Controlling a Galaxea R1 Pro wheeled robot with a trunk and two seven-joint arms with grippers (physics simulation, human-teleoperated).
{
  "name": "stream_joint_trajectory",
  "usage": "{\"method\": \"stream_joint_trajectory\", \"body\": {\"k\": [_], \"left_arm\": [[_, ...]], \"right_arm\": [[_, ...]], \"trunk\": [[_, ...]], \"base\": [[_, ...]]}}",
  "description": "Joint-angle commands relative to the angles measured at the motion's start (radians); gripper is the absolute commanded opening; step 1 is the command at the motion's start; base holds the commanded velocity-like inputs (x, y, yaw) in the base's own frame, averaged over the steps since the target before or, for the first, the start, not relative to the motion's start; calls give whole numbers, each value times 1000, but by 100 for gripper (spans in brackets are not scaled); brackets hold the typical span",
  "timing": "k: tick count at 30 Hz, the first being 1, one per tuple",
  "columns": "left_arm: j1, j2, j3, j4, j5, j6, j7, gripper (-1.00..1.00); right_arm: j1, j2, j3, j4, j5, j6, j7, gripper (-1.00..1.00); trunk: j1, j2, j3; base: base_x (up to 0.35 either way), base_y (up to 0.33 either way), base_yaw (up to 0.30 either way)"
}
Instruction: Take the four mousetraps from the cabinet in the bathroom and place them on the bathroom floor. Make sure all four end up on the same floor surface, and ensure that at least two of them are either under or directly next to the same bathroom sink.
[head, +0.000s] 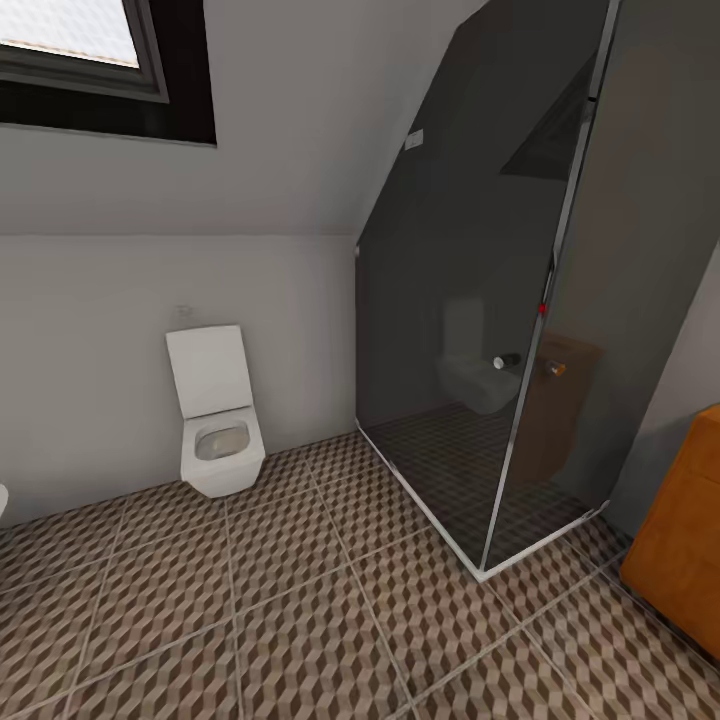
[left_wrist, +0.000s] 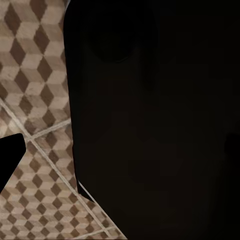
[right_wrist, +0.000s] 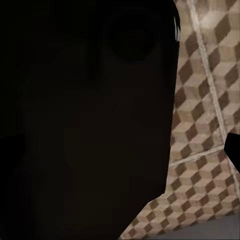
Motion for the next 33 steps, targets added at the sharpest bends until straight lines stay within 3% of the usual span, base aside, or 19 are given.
{"method": "stream_joint_trajectory", "body": {"k": [1, 4, 9, 13, 33], "left_arm": [[0, 0, 0, 0, 0, 0, 0, 100], [6, -3, 1, 2, 0, -2, -2, 100], [5, -5, 2, 0, 1, -2, -5, 100], [4, -3, 3, -1, 1, -2, -8, 100], [3, -1, 5, -6, 0, -2, -9, 100]], "right_arm": [[0, 0, 0, 0, 0, 0, 0, 100], [-2, 15, 2, -9, 3, 8, 1, 100], [-2, 18, 2, -10, 3, 8, 1, 100], [-8, 41, 3, -30, 2, -2, -1, 100], [-11, 46, 2, -41, -1, -53, -2, 100]], "trunk": [[0, -1, -1], [0, -1, -1], [0, -1, -1], [0, -1, -1], [0, -1, -1]], "base": [[0, 0, 0], [0, 0, 0], [0, 0, 0], [0, 0, 0], [0, 0, 0]]}}
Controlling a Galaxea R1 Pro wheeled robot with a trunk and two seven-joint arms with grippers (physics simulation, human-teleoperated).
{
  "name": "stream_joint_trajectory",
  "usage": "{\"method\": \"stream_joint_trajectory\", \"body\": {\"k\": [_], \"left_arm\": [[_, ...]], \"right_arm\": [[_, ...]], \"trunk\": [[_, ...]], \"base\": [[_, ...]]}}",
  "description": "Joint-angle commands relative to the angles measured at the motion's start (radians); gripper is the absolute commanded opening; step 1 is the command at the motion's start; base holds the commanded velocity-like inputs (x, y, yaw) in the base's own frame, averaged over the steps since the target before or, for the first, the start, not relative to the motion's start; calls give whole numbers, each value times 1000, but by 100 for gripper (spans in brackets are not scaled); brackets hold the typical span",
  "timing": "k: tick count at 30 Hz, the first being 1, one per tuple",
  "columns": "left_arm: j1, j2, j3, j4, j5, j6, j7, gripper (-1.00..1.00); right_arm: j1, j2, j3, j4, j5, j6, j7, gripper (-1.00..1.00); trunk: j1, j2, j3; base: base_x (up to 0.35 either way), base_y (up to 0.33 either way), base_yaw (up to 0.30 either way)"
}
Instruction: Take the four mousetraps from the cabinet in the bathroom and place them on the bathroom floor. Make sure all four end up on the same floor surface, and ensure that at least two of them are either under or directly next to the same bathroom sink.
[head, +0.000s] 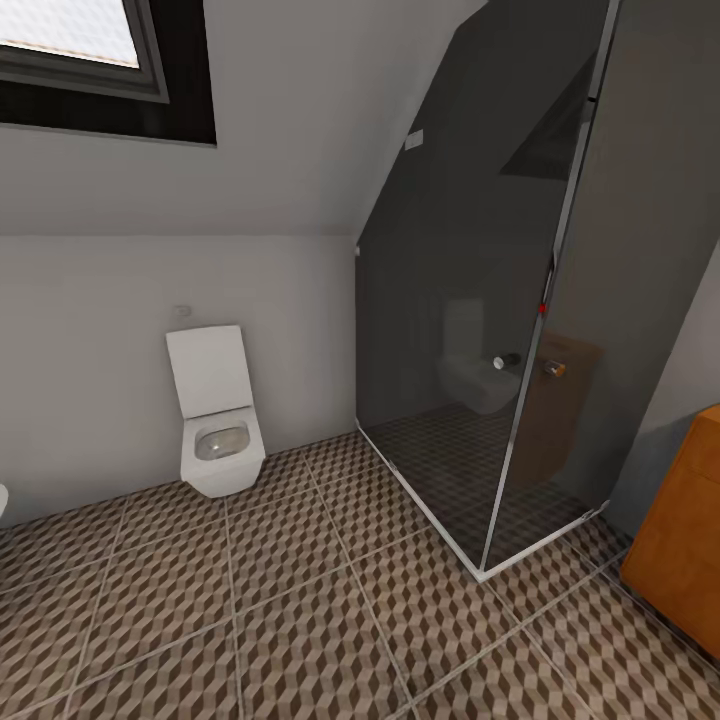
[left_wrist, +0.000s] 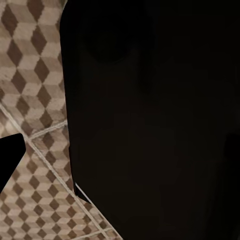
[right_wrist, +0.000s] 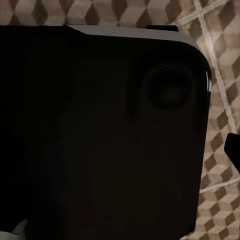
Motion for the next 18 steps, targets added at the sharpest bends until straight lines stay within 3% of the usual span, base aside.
{"method": "stream_joint_trajectory", "body": {"k": [1, 18], "left_arm": [[0, 0, 1, -3, 0, -2, -1, 100], [0, 4, 1, -63, 3, -93, 1, 100]], "right_arm": [[0, 0, 0, 1, 0, -7, 0, 100], [-1, 0, 1, 1, 0, -98, 0, 100]], "trunk": [[0, 0, -1], [0, 0, -1]], "base": [[0, 0, 0], [0, 0, 0]]}}
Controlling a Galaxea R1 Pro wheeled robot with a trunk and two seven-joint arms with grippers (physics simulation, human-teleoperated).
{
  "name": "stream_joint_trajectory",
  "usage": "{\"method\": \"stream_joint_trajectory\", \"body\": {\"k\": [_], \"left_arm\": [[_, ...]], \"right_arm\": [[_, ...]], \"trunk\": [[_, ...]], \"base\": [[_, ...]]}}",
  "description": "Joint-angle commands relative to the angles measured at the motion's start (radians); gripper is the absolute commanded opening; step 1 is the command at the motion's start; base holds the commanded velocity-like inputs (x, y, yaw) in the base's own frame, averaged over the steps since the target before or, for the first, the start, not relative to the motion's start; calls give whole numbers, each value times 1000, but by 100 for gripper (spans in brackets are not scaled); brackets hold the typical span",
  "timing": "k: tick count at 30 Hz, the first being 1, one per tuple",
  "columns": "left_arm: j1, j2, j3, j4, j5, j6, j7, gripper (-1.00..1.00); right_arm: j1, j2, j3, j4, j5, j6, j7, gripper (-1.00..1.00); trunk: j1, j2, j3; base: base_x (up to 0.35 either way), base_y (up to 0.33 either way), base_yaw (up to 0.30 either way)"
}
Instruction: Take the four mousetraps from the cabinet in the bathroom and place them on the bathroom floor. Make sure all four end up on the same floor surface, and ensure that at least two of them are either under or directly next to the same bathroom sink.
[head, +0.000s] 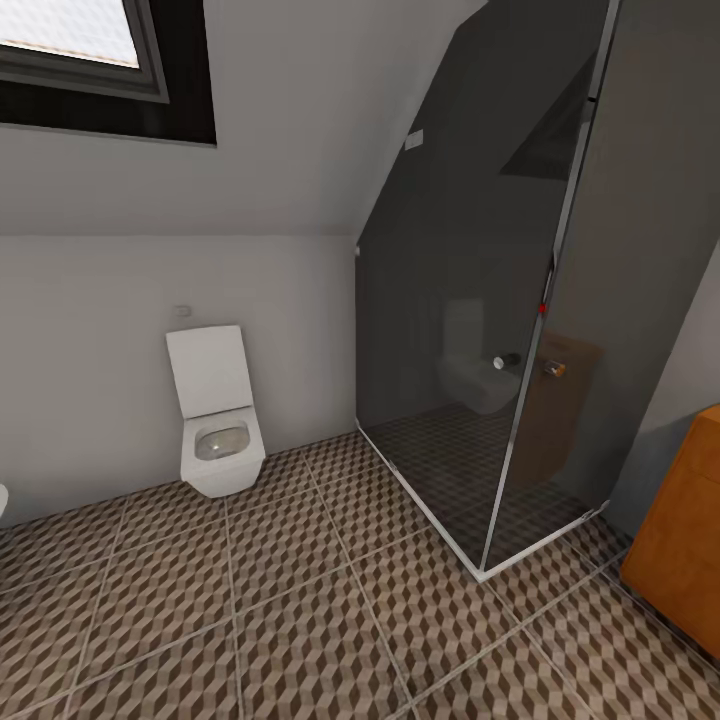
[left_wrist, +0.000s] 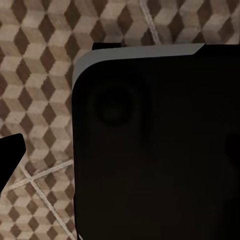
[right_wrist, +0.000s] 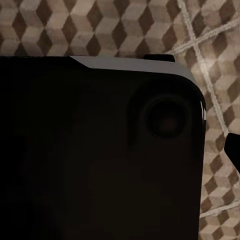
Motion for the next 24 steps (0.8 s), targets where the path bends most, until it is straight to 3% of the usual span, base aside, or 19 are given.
{"method": "stream_joint_trajectory", "body": {"k": [1, 3, 4, 17, 24], "left_arm": [[0, 0, 0, -1, 0, -7, 0, 100], [0, 0, 0, 0, 1, -19, 0, 100], [0, 0, -1, 1, 0, -132, -1, 100], [0, -7, -2, 31, 3, -138, -5, 100], [0, -18, 0, 29, 1, -140, -7, 100]], "right_arm": [[0, 0, 0, 1, 0, -8, 0, 100], [0, 0, -1, 1, 0, -11, 0, 100], [0, 1, -1, 0, -1, -12, 0, 100], [0, 4, -2, -13, -1, -20, 4, 100], [0, -1, 0, -72, 3, -82, 2, 100]], "trunk": [[0, 0, -1], [0, 0, -1], [0, 0, -1], [0, 0, -1], [0, 0, -1]], "base": [[0, 0, 0], [0, 0, 0], [0, 0, 0], [0, 0, 0], [0, 0, 0]]}}
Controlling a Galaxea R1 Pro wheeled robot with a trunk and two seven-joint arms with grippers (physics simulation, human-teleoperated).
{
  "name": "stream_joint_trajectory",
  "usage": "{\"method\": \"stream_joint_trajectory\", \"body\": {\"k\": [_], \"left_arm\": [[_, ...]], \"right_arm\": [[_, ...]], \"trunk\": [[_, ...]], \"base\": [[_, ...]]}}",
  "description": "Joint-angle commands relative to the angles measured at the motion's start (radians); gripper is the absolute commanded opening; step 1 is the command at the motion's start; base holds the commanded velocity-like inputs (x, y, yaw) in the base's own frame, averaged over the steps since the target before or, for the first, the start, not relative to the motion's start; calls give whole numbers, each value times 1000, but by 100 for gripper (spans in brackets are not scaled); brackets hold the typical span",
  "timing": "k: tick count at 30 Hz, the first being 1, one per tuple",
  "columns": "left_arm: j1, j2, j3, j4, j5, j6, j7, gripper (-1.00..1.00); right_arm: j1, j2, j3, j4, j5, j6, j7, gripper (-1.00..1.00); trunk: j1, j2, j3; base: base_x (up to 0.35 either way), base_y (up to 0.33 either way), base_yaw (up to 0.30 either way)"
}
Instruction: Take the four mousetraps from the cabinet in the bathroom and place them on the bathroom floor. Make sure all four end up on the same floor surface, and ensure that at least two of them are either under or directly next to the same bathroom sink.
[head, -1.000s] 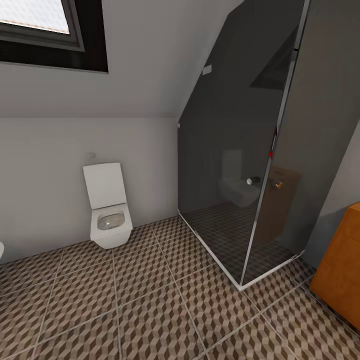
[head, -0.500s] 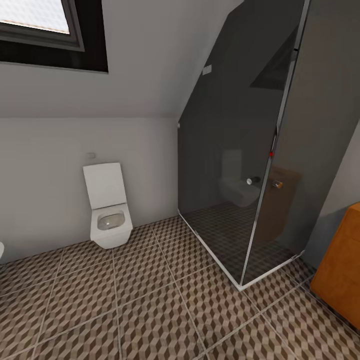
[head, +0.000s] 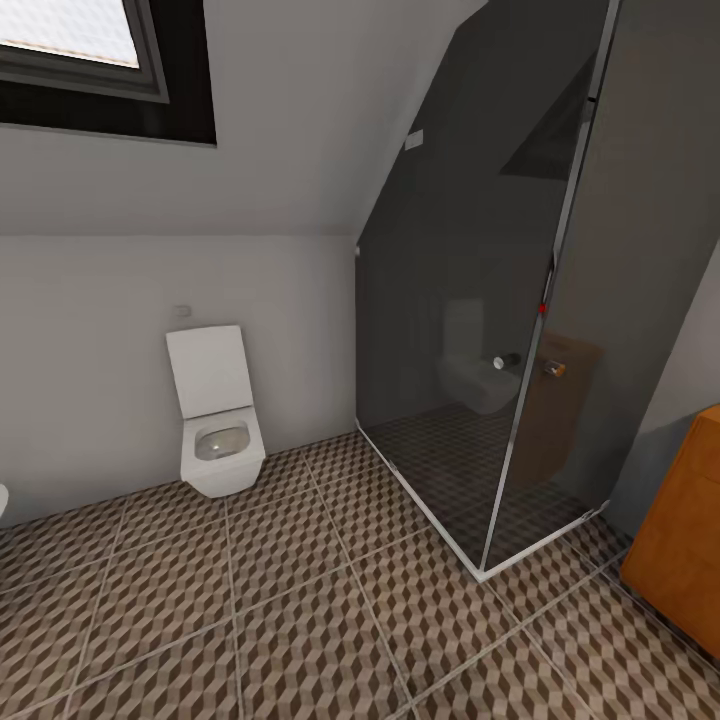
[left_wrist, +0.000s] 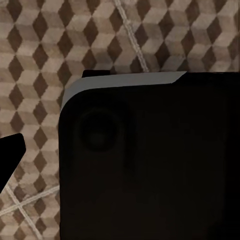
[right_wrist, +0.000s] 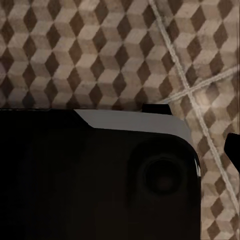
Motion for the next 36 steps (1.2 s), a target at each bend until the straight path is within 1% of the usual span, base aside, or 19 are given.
{"method": "stream_joint_trajectory", "body": {"k": [1, 4, 7, 8, 9, 12, 14, 15, 18, 19, 20, 22, 24, 25, 28, 29, 30, 33, 36], "left_arm": [[0, 0, 1, -3, 0, -2, -2, 100], [0, -2, 1, -34, -5, -3, 1, 100], [0, 1, 1, -92, -6, 1, 3, 100], [0, 2, 2, -117, -6, 3, 4, 100], [0, 8, 2, -175, -6, 10, 6, 100], [0, 18, 3, -272, -4, 39, 9, 100], [-1, 24, 4, -344, -3, 83, 11, 100], [-4, 28, 4, -430, -2, 151, 16, 100], [-17, 31, 5, -583, -2, 289, 34, 100], [-31, 32, 6, -684, -2, 387, 56, 100], [-39, 32, 6, -732, -2, 433, 69, 100], [-57, 32, 6, -821, -1, 504, 93, 100], [-80, 32, 6, -900, 0, 549, 113, 100], [-100, 32, 6, -970, 1, 579, 126, 100], [-119, 31, 6, -1062, 1, 604, 137, 100], [-125, 32, 6, -1112, 2, 614, 140, 100], [-128, 32, 5, -1132, 2, 618, 140, 100], [-134, 33, 4, -1171, 4, 625, 137, 100], [-136, 33, 3, -1167, 3, 623, 136, 100]], "right_arm": [[0, 0, 0, -12, 1, -10, -1, 100], [0, -3, 0, -77, 2, -25, -4, 100], [0, -5, 1, -147, 3, -25, -9, 100], [0, -5, 1, -175, 3, -23, -12, 100], [0, -8, 0, -234, 3, -14, -23, 100], [0, -14, 0, -336, 4, 21, -44, 100], [-2, -19, -1, -411, 4, 61, -58, 100], [-6, -25, -1, -493, 4, 114, -69, 100], [-20, -35, -1, -623, 5, 215, -78, 100], [-39, -42, -1, -710, 5, 291, -82, 100], [-51, -45, -1, -752, 5, 330, -83, 100], [-81, -50, -1, -827, 5, 407, -84, 100], [-118, -53, -1, -887, 5, 477, -85, 100], [-163, -54, -1, -930, 5, 532, -85, 100], [-231, -55, -1, -969, 5, 584, -86, 100], [-264, -55, -1, -988, 5, 603, -85, 100], [-275, -54, -1, -998, 5, 610, -85, 100], [-303, -52, 4, -1032, 3, 624, -81, 100], [-315, -49, 15, -1048, 2, 616, -78, 100]], "trunk": [[0, 0, -1], [0, 0, -1], [0, 0, -1], [0, 0, -1], [0, 0, -1], [0, 0, -1], [0, 0, -1], [0, 0, -1], [0, 0, -1], [0, 0, -1], [0, 0, -1], [0, 0, -1], [0, 0, -1], [0, 0, -1], [0, 0, -1], [0, 0, -1], [0, 0, -1], [0, 0, -1], [0, 0, -1]], "base": [[0, 0, 0], [0, 0, 0], [0, 0, 0], [0, 0, 0], [0, 0, 0], [0, 0, 0], [0, 0, 0], [0, 0, 0], [0, 0, 0], [0, 0, 0], [0, 0, 0], [0, 0, 0], [0, 0, 0], [0, 0, 0], [0, 0, 0], [0, 0, 0], [0, 0, 0], [0, 0, 0], [0, 0, 0]]}}
